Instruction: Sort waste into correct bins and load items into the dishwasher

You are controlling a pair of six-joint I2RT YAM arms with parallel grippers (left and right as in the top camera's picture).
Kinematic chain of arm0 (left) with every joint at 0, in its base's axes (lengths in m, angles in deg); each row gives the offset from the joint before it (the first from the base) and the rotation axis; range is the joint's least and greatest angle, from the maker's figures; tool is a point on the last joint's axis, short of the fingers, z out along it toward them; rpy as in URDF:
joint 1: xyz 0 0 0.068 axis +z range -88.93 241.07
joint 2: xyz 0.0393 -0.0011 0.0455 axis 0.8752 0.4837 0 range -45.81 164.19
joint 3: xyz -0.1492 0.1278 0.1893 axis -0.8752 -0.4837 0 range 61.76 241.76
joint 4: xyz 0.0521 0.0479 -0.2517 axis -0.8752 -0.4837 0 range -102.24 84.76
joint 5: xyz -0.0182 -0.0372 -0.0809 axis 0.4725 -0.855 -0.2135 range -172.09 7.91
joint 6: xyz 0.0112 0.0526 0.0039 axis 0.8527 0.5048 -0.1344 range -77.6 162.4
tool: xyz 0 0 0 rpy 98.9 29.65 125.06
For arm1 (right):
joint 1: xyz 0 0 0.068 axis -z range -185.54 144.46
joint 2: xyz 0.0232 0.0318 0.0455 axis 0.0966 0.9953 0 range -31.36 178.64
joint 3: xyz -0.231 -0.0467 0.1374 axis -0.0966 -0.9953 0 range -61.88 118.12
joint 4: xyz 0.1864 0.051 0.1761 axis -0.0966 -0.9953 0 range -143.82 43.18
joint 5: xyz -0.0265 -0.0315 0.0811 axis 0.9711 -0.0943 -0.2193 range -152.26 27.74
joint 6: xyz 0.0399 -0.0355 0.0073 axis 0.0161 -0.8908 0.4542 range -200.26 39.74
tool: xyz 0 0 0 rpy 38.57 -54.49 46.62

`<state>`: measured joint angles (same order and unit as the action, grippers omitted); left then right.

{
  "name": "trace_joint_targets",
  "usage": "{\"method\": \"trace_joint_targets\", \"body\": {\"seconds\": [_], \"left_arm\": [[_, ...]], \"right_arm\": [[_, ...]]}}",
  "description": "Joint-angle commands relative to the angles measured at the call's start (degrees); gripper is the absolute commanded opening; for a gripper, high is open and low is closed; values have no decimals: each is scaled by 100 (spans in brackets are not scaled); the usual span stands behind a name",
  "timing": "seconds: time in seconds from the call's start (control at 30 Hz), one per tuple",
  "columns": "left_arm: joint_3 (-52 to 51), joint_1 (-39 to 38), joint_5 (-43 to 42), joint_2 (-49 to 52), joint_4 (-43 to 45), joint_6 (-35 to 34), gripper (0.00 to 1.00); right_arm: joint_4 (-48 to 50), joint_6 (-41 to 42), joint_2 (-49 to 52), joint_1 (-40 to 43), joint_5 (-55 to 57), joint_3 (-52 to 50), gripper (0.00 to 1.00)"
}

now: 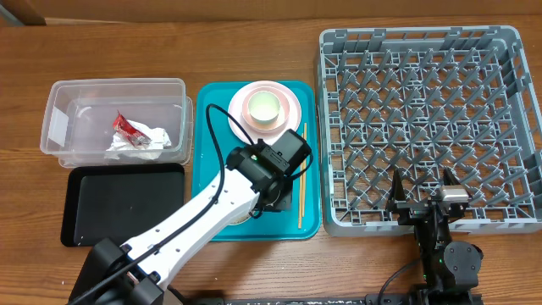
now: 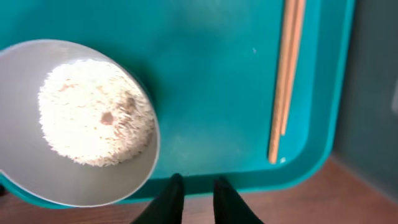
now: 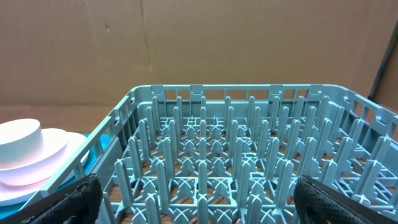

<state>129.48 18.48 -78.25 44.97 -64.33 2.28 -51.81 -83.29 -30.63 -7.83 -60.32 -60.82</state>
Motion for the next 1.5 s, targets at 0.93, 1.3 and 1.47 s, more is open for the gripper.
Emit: {"method": "trace_joint_targets", "body": {"seconds": [0.93, 1.3, 1.47], "left_arm": [[-994, -20, 686, 37, 1180, -621, 34], [-1003, -17, 708, 83, 1182, -621, 33], [-1010, 48, 658, 195, 1176, -619, 32]], "right_arm": [[39, -2, -57, 11, 50, -59, 100], [39, -2, -57, 11, 50, -59, 100], [39, -2, -57, 11, 50, -59, 100]]}}
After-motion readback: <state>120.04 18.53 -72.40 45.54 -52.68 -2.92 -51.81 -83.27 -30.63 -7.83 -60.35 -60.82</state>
